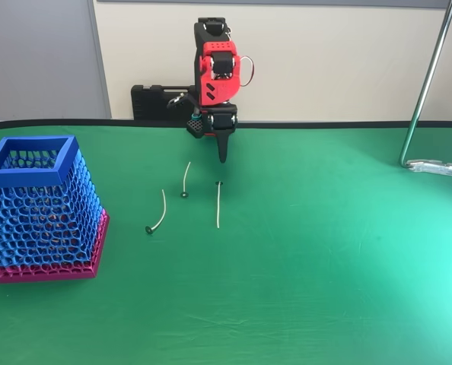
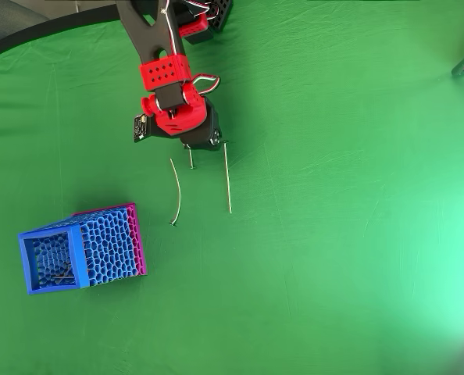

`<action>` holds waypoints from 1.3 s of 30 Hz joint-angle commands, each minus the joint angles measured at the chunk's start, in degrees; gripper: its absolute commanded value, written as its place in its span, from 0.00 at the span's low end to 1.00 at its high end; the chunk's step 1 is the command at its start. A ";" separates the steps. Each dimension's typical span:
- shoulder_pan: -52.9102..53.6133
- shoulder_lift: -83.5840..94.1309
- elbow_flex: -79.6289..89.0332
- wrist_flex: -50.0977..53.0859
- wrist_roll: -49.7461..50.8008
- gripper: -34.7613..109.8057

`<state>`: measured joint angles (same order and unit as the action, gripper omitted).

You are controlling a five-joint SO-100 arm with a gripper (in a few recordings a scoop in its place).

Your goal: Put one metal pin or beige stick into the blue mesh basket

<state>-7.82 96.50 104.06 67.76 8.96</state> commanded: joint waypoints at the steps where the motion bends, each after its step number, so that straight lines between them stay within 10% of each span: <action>1: -0.79 -0.35 -2.99 0.26 0.44 0.35; 39: 0.70 -13.89 -8.09 1.49 2.46 0.35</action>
<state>-7.38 82.35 98.26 68.82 11.25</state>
